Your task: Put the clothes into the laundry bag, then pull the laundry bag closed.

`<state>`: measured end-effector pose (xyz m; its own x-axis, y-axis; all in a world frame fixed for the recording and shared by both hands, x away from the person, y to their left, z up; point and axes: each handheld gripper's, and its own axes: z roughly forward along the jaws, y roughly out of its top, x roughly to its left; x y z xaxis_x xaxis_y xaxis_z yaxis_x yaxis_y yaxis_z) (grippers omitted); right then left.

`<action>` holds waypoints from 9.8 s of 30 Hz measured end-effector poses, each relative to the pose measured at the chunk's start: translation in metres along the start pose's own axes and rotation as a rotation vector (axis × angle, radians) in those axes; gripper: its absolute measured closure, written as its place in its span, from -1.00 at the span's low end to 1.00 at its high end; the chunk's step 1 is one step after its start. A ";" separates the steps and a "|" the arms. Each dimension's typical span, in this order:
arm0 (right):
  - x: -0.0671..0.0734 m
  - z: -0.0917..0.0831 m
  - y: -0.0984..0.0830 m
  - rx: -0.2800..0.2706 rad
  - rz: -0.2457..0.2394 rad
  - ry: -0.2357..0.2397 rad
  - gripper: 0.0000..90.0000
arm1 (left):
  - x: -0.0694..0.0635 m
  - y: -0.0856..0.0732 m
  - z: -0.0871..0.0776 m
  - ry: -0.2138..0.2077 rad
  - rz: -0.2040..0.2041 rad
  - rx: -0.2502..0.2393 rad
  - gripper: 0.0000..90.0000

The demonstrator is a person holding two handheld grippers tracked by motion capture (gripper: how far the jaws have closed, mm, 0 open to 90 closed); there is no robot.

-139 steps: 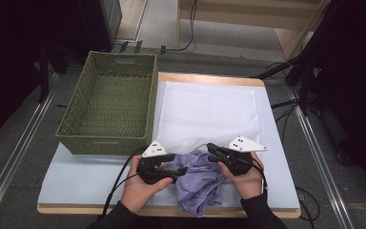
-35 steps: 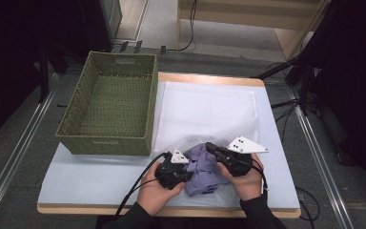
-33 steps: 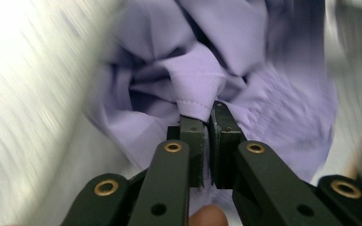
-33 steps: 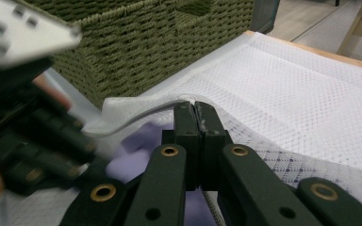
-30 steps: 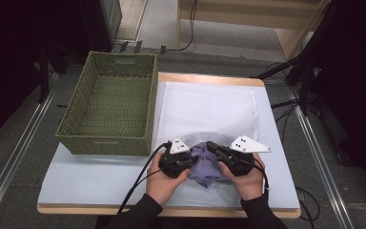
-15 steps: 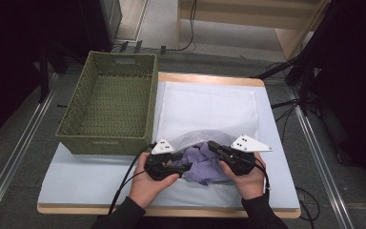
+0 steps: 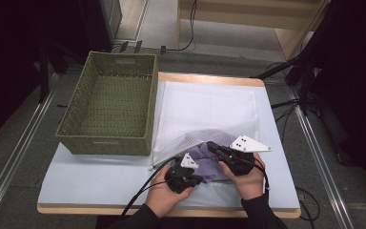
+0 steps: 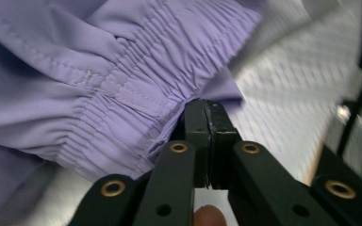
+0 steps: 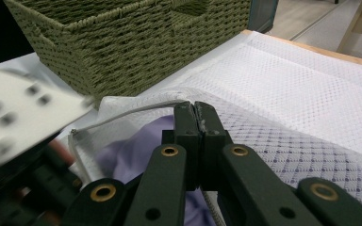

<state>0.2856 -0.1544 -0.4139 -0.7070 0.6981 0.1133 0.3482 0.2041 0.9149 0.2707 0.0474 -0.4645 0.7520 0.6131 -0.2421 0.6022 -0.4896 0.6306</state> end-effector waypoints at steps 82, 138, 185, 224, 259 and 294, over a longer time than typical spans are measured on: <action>-0.016 0.005 -0.015 0.070 0.101 -0.057 1.00 | 0.000 0.034 0.028 0.008 -0.078 -0.201 0.68; -0.015 -0.066 -0.071 0.030 0.185 -0.096 0.21 | 0.065 -0.100 -0.116 0.200 -0.202 -0.301 0.35; 0.083 0.076 -0.031 0.220 0.052 0.161 0.39 | 0.070 -0.100 -0.131 0.191 -0.209 -0.247 1.00; 0.099 0.105 -0.023 0.221 0.054 0.214 0.98 | 0.078 -0.088 -0.101 -0.060 -0.267 -0.176 -0.10; 0.105 0.132 0.009 0.268 0.001 0.240 0.36 | 0.052 -0.080 -0.090 0.127 -0.048 -0.118 1.00; 0.111 0.148 0.010 0.435 -0.077 0.259 0.77 | 0.051 -0.081 -0.091 0.140 -0.037 -0.103 1.00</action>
<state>0.3017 0.0267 -0.4496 -0.8509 0.4879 0.1945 0.4738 0.5533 0.6851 0.2359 0.1745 -0.4604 0.6810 0.7132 -0.1661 0.5924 -0.4033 0.6974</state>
